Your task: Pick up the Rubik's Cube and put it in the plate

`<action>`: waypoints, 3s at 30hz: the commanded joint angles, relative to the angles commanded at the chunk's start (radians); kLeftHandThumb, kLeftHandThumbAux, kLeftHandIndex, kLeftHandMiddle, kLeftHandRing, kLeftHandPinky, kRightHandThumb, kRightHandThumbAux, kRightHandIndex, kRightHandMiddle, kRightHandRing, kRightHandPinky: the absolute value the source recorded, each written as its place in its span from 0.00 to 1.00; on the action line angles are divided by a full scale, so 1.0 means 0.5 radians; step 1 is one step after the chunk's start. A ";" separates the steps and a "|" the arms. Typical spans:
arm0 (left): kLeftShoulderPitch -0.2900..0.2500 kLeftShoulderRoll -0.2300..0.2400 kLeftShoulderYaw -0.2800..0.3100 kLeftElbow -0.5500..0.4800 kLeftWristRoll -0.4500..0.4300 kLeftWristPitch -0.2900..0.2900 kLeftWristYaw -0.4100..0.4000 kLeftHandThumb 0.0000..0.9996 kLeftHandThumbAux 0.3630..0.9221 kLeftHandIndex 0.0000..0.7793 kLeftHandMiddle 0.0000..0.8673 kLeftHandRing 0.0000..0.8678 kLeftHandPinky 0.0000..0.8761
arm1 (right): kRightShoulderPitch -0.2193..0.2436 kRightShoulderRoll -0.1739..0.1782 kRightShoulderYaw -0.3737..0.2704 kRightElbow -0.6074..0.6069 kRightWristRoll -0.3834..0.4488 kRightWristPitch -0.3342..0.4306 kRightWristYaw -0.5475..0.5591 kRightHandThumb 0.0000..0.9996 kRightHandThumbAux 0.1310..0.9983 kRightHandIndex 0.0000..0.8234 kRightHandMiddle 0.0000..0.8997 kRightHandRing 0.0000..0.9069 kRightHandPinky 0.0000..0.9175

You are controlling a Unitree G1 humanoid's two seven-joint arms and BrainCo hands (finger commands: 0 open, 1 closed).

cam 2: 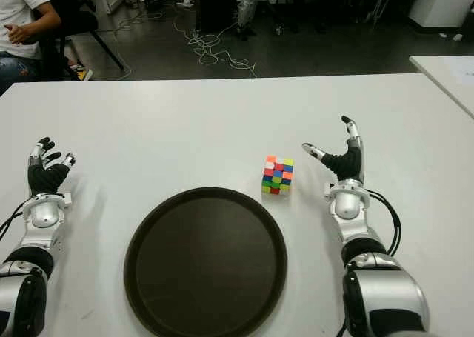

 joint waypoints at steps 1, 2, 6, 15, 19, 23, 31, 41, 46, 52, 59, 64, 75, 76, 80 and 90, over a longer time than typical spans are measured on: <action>0.000 0.001 -0.002 0.000 0.002 -0.001 0.002 0.00 0.72 0.14 0.18 0.20 0.23 | 0.000 0.000 0.001 0.000 -0.002 0.000 -0.004 0.00 0.73 0.05 0.02 0.01 0.03; 0.001 0.001 -0.004 0.000 0.006 -0.001 0.003 0.00 0.72 0.15 0.19 0.21 0.23 | 0.001 -0.001 0.002 0.000 -0.004 -0.001 -0.008 0.00 0.73 0.05 0.02 0.00 0.02; 0.003 0.005 -0.011 -0.002 0.013 -0.005 0.005 0.01 0.71 0.14 0.18 0.20 0.23 | 0.003 -0.001 0.007 0.000 -0.013 0.001 -0.017 0.00 0.72 0.04 0.02 0.00 0.02; 0.001 0.010 -0.022 0.002 0.025 0.006 0.014 0.00 0.68 0.13 0.16 0.18 0.20 | 0.003 0.001 0.003 0.000 -0.010 0.006 0.008 0.00 0.75 0.04 0.02 0.01 0.03; -0.002 0.010 -0.024 0.006 0.027 0.013 0.023 0.00 0.69 0.14 0.17 0.20 0.24 | 0.002 0.000 0.002 0.001 -0.008 0.011 0.014 0.00 0.76 0.05 0.03 0.02 0.04; -0.003 0.012 -0.029 0.010 0.033 0.026 0.035 0.00 0.69 0.14 0.17 0.20 0.23 | 0.004 -0.001 0.001 0.001 -0.007 0.011 0.020 0.00 0.78 0.06 0.05 0.04 0.05; -0.003 0.009 -0.032 0.010 0.032 0.033 0.046 0.00 0.70 0.14 0.17 0.20 0.24 | 0.007 -0.001 -0.001 -0.002 -0.003 0.005 0.043 0.00 0.79 0.05 0.04 0.04 0.05; -0.003 0.007 -0.025 0.011 0.021 0.032 0.043 0.00 0.71 0.14 0.17 0.20 0.23 | 0.009 -0.006 0.010 0.001 -0.020 0.009 0.031 0.00 0.78 0.06 0.04 0.02 0.04; -0.003 0.006 -0.020 0.011 0.017 0.031 0.037 0.01 0.70 0.14 0.17 0.20 0.23 | 0.009 -0.007 0.013 0.001 -0.023 0.010 0.029 0.00 0.79 0.05 0.03 0.02 0.04; -0.005 0.001 -0.018 0.009 0.014 0.030 0.039 0.00 0.69 0.15 0.18 0.19 0.19 | 0.011 -0.004 0.005 -0.001 -0.011 -0.007 0.034 0.00 0.77 0.06 0.03 0.02 0.04; -0.002 -0.003 -0.031 0.006 0.029 0.022 0.051 0.00 0.71 0.15 0.18 0.19 0.19 | 0.014 -0.008 0.004 -0.002 -0.015 -0.021 0.017 0.00 0.76 0.06 0.04 0.03 0.04; -0.001 -0.003 -0.048 0.005 0.047 0.023 0.071 0.00 0.71 0.15 0.18 0.20 0.20 | 0.019 -0.023 0.028 -0.008 -0.048 -0.032 -0.007 0.00 0.76 0.06 0.03 0.02 0.04; -0.001 -0.004 -0.079 0.011 0.070 0.044 0.094 0.00 0.71 0.14 0.18 0.19 0.19 | 0.027 -0.058 0.110 -0.057 -0.141 -0.079 -0.101 0.00 0.72 0.05 0.02 0.00 0.04; -0.002 -0.004 -0.083 0.013 0.075 0.049 0.098 0.00 0.71 0.15 0.18 0.19 0.19 | 0.026 -0.060 0.115 -0.063 -0.147 -0.085 -0.107 0.00 0.72 0.05 0.02 0.00 0.04; -0.004 -0.004 -0.103 0.015 0.091 0.065 0.118 0.00 0.70 0.19 0.20 0.21 0.21 | 0.028 -0.068 0.138 -0.096 -0.171 -0.115 -0.120 0.00 0.71 0.06 0.03 0.01 0.04; -0.007 -0.010 -0.110 0.017 0.099 0.075 0.124 0.03 0.73 0.26 0.23 0.24 0.25 | 0.046 -0.088 0.204 -0.193 -0.220 -0.162 -0.066 0.00 0.68 0.06 0.04 0.01 0.03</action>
